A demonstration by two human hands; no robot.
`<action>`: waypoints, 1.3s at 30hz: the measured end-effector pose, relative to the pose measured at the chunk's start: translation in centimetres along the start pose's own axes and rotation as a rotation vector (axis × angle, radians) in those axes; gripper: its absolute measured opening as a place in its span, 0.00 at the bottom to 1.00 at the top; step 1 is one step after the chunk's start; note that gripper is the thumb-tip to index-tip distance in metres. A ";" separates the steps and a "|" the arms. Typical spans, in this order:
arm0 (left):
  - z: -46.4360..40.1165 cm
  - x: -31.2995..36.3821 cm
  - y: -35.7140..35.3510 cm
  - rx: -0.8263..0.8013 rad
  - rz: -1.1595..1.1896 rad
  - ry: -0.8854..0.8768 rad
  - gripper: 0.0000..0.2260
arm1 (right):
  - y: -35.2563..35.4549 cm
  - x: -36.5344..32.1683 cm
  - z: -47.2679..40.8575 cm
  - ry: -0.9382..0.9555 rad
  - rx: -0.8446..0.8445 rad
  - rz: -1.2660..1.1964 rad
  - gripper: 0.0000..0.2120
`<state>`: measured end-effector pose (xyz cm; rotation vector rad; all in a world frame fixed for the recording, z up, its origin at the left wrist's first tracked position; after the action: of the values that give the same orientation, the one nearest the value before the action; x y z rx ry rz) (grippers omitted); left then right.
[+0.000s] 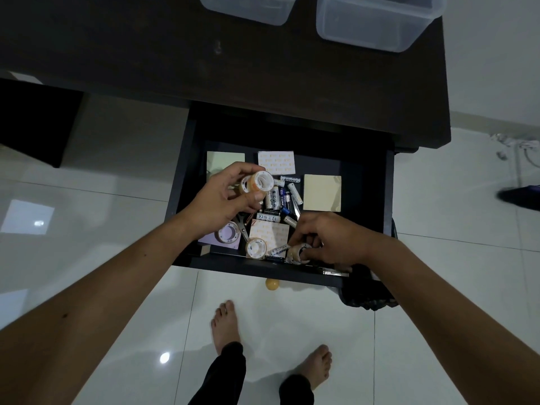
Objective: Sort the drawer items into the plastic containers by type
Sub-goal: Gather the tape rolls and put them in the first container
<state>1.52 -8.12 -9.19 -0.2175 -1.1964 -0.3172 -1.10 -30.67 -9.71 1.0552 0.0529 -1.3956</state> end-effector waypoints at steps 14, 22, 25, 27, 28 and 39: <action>2.8 2.2 2.0 0.037 0.010 -0.070 0.19 | 0.7 -2.3 -0.8 0.013 0.095 -0.407 0.15; 4.6 2.8 3.8 0.071 0.032 -0.093 0.20 | -1.0 -5.2 -4.4 0.032 0.062 -0.075 0.19; 5.0 2.8 4.0 0.079 0.044 -0.101 0.20 | -1.5 -5.8 -4.4 0.042 0.029 0.018 0.18; 5.3 2.8 4.1 0.087 0.046 -0.098 0.20 | -1.5 -5.9 -4.3 0.045 0.013 0.049 0.17; 5.4 2.7 4.1 0.091 0.046 -0.096 0.20 | -1.4 -5.9 -4.2 0.039 0.004 0.049 0.17; 5.9 2.5 4.1 0.098 0.026 -0.087 0.20 | -0.7 -5.4 -3.8 -0.067 -0.064 -0.114 0.17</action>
<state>-1.36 -2.62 -4.74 -0.1634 -1.2910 -0.2277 -0.94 -24.08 -9.05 0.9634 0.1094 -1.5213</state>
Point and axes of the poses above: each hand's wrist, its own z-axis away from the middle knuckle, its own y-axis out of the back of the hand, x = y × z, the point moved 5 cm from there along -z, towards the middle knuckle, and after that the axes turned 3 degrees about -x, right-handed, at the moved point
